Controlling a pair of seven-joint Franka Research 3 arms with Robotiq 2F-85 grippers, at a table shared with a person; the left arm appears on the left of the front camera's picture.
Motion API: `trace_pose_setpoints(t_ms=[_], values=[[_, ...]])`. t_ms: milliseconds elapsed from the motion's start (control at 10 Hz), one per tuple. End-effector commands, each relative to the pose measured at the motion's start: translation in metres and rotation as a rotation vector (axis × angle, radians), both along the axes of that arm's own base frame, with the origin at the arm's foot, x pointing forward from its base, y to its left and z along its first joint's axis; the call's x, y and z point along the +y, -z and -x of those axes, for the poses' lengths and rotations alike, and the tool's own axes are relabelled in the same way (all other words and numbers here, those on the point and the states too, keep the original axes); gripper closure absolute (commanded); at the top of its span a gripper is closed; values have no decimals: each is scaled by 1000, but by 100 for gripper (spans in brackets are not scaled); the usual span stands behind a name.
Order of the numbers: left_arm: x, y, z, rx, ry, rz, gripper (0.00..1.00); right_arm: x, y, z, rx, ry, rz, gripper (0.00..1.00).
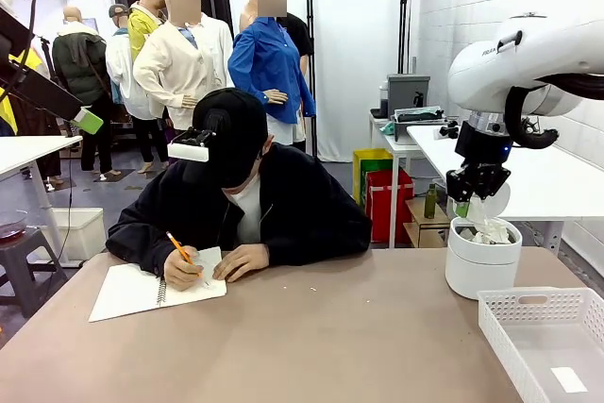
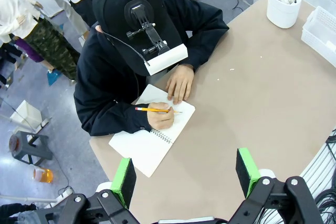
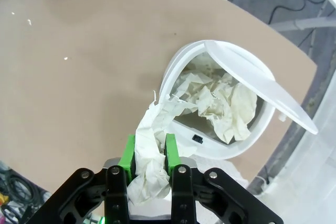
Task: Sort the paper based on its condition.
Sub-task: If a person hands you a paper, place it in the Organizing basket , and if it's crumpled, put it in the Trash can.
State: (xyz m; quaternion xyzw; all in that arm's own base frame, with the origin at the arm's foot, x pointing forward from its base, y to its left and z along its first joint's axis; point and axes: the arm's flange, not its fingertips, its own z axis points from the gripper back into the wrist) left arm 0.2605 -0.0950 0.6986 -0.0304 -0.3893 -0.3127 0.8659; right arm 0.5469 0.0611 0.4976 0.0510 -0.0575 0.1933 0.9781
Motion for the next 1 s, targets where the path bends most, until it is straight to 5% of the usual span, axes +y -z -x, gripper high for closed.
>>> trace_pose_setpoints(t_ms=[0, 900], values=[[1, 0, 0, -1, -2, 0, 0, 2, 1, -5, 2, 2, -2, 74], [1, 0, 0, -1, -2, 0, 0, -4, 29, -8, 12, -13, 127, 74]])
